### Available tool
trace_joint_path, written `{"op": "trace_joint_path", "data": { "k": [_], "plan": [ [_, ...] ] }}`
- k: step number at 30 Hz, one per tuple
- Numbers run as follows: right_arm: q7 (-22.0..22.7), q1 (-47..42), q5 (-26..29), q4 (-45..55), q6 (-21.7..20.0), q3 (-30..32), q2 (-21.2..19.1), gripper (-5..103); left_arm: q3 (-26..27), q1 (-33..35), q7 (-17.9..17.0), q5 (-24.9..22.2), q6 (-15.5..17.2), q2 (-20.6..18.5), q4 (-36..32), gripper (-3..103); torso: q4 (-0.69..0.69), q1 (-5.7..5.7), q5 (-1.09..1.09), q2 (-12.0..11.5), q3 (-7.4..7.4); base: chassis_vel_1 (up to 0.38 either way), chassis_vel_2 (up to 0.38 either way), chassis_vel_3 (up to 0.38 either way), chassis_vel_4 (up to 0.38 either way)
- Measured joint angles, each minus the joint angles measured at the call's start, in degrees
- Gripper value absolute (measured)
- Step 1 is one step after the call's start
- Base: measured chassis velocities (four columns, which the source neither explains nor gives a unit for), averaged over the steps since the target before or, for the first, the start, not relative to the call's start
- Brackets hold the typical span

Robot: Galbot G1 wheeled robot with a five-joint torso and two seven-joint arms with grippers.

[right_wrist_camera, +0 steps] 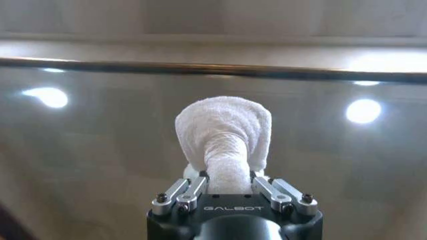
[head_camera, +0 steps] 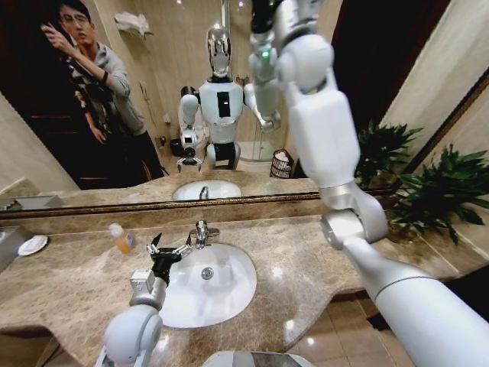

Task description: Pick up the towel from the sink counter and wipe the mirror surface.

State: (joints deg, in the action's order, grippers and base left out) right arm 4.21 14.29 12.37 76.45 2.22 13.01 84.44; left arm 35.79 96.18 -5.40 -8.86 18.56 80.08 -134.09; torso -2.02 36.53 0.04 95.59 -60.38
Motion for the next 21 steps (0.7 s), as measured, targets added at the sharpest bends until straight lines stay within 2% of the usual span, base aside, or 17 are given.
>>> {"op": "trace_joint_path", "data": {
  "k": [2,7,12,15,21],
  "plan": [
    [-0.06,0.31,0.51,-0.73,0.03,1.89,-1.12,22,0.0,0.0,0.0,0.0,0.0,0.0,0.0,100,-0.01,0.0,0.0,0.0,0.0,0.0,0.0,0.0,0.0],
    [-0.2,1.34,1.21,-1.44,-0.01,1.9,-1.44,22,0.0,0.0,0.0,0.0,0.0,0.0,0.0,100,-0.01,0.0,-0.02,0.0,0.0,0.0,0.0,0.0,0.0],
    [-0.65,2.64,0.91,-1.74,-0.19,-0.83,1.68,22,0.0,0.0,0.0,0.0,0.0,0.0,0.0,100,-0.05,-0.01,-0.05,0.0,0.0,0.0,0.0,0.0,0.0],
    [-1.12,4.23,-0.57,-2.79,-0.21,-3.43,6.34,22,0.0,0.0,0.0,0.0,0.0,0.0,0.0,100,-0.06,-0.02,-0.07,0.0,0.01,0.0,0.0,0.0,0.0],
    [-1.75,5.42,-1.93,-3.63,-0.2,-6.02,7.8,22,0.0,0.0,0.0,0.0,0.0,0.0,0.0,100,-0.04,-0.03,-0.08,0.0,0.01,0.0,0.0,0.0,0.0]
  ]
}}
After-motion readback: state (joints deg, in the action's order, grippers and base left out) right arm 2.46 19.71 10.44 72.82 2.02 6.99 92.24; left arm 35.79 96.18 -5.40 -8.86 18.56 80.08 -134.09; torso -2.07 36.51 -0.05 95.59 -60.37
